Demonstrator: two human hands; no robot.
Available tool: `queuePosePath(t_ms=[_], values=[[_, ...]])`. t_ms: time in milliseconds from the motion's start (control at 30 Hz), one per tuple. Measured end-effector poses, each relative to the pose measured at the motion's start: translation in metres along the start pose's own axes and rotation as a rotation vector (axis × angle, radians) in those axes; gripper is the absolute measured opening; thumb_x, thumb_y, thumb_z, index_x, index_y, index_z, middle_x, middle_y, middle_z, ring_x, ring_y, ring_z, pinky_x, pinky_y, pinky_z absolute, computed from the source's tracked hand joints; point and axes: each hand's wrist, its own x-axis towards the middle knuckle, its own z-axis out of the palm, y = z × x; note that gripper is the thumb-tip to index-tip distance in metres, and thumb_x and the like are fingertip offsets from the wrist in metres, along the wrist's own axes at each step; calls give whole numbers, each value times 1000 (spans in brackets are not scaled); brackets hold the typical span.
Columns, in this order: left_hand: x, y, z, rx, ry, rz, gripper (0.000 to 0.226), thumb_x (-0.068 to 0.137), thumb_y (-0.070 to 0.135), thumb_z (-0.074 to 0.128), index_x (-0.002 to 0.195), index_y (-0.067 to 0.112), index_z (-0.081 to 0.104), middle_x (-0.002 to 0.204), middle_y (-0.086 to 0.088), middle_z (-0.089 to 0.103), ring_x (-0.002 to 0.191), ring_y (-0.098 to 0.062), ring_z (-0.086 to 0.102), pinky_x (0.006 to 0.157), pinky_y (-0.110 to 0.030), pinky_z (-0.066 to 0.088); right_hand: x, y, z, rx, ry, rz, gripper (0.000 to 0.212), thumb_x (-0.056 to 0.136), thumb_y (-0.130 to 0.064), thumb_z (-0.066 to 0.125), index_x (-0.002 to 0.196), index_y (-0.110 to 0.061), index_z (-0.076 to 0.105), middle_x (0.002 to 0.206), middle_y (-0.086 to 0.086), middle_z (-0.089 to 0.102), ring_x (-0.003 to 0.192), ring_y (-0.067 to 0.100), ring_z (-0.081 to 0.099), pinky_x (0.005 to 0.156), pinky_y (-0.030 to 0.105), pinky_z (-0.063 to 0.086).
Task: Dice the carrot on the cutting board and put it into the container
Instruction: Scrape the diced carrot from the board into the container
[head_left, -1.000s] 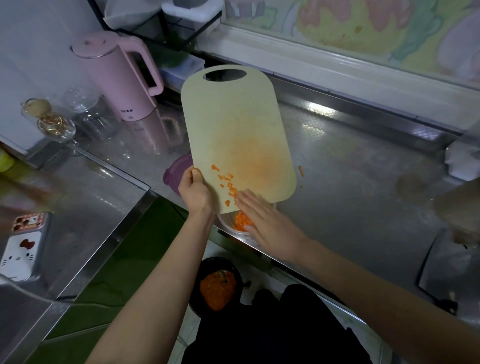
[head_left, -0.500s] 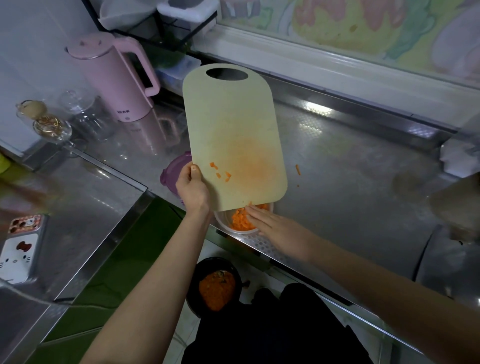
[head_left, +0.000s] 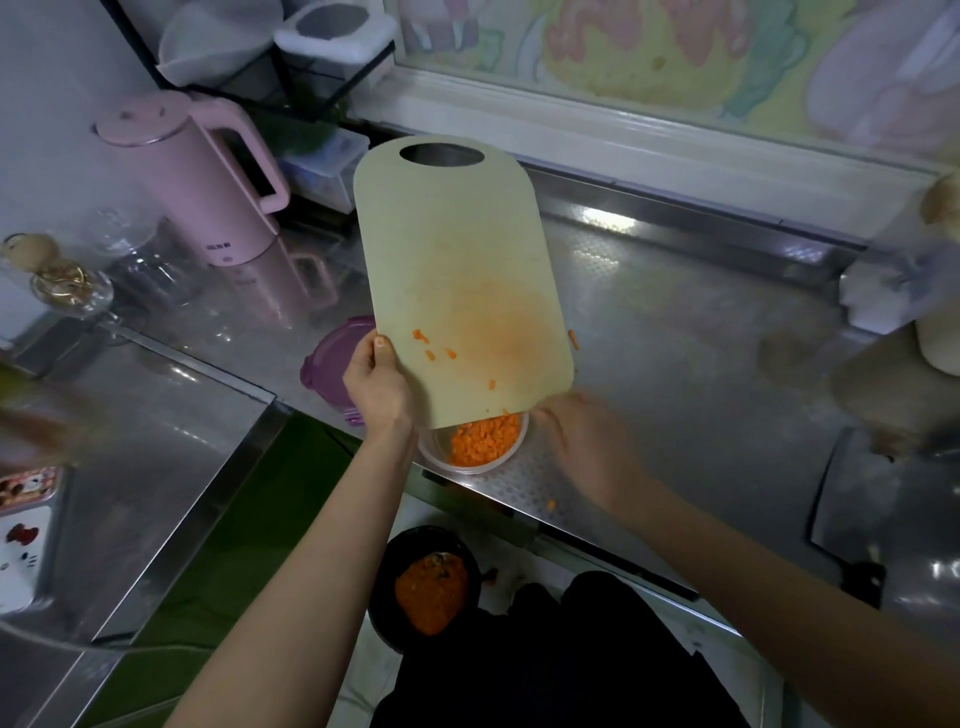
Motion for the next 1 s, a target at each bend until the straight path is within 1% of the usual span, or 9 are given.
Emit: queuePosePath(t_ms=[100,200,300,400,467,600,767,900,1000], values=[[-6,-1,7,-13,-42,2,27,100,16,35,94,11,60,80,5,58,73,-6,49,65,-17,37,-8,18,2,189,10,328,23,88,0,52,109,-4,58,108,13,55,99,24,53,84,24,36],[-14,-3,19,-9,-93,29,26,100,13,36,90,13,60,78,6,57,71,-4,49,63,-10,41,-6,25,-4,525,95,684,15,97,-18,46,107,-8,51,91,6,55,73,12,53,67,24,39],[-22,-8,34,-14,-176,-6,33,100,15,37,77,21,59,75,5,59,71,-9,53,72,-23,44,-10,37,-10,671,141,885,19,99,-26,41,105,-8,46,77,-1,53,56,9,54,56,27,41],[-35,-12,51,-34,-286,-30,36,100,14,36,70,19,54,68,4,57,62,-6,52,63,-19,43,-27,42,-18,807,64,1046,27,102,-27,32,89,-12,50,75,5,57,56,12,53,54,24,40],[-44,-12,62,-32,-356,-13,35,100,10,35,68,14,49,65,1,52,58,-5,49,57,-13,39,-39,47,-23,1007,139,1152,29,102,-26,33,87,-12,53,72,5,55,59,13,50,55,23,38],[-51,-25,91,55,-486,-28,30,99,13,37,74,15,54,76,-6,56,72,-16,49,65,-26,43,-57,62,-34,1248,386,1285,24,102,-25,38,92,-10,54,74,4,52,63,12,48,53,20,41],[-68,-52,114,362,-715,60,32,98,21,33,93,6,61,93,-15,61,89,-23,56,80,-34,43,-83,84,-50,1202,495,1361,26,102,-25,35,95,-7,52,77,4,52,67,13,45,61,25,38],[-80,-83,106,715,-897,251,32,98,16,40,126,7,52,130,-14,53,122,-28,47,103,-36,34,-96,105,-55,1181,618,1395,29,103,-24,33,82,-14,50,78,4,52,67,12,45,60,25,36],[-84,-96,95,1047,-988,448,39,95,22,43,134,17,43,140,-7,40,130,-26,34,107,-40,27,-99,118,-56,1210,701,1448,29,103,-21,31,80,-13,48,75,4,50,64,11,45,55,23,38]])
